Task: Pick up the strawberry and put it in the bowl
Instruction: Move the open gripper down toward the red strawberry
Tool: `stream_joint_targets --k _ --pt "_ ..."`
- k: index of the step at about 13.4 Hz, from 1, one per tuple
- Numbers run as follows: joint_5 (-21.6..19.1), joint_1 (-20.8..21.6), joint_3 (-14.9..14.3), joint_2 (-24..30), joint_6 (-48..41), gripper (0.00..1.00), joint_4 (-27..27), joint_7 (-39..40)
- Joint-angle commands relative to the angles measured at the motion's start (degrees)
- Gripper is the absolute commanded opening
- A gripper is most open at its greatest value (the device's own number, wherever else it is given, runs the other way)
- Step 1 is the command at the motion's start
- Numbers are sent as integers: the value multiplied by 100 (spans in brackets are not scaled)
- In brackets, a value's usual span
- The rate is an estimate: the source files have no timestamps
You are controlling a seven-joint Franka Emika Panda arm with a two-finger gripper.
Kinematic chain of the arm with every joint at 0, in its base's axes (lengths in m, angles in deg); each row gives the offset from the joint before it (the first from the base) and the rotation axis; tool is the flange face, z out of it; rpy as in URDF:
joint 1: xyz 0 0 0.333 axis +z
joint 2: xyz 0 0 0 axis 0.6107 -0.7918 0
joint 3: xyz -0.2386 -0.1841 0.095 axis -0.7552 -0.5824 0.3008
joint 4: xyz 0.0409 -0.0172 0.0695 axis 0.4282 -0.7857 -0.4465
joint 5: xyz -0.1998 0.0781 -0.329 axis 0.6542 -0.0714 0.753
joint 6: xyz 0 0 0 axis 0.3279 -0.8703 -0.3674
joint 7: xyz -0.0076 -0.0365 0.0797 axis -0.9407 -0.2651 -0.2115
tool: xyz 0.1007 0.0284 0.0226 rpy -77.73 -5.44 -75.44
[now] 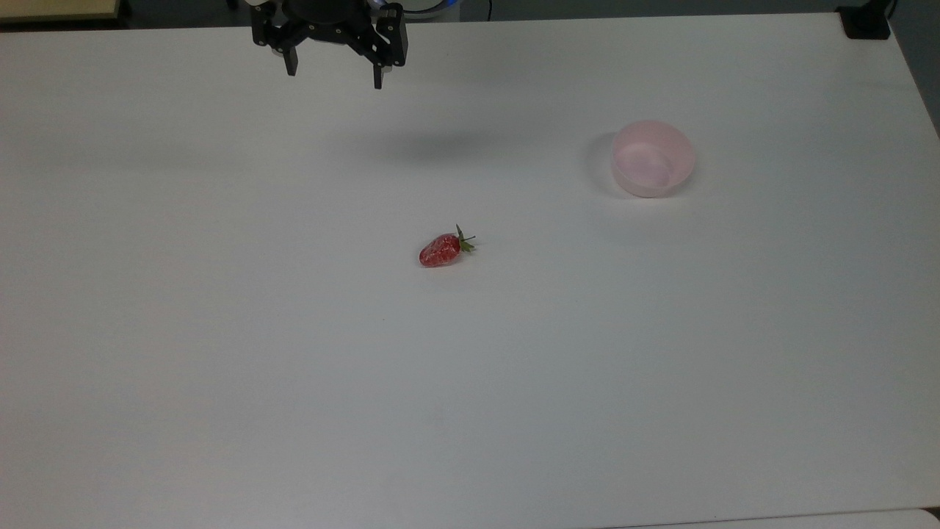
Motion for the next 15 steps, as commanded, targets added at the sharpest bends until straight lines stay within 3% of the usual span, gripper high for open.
stream_joint_targets --k 1,7,9,11,12,15 --pt "66 22 -98 80 84 100 -42 -37" --pt "22 22 -91 36 111 100 -42 -81" --pt "-275 22 -82 -138 163 100 10 -186" --pt "-698 66 -12 -515 600 100 54 -1435" --pt "-655 92 49 -700 873 100 54 -2235" --pt "-646 285 164 -1288 1252 100 54 -3391"
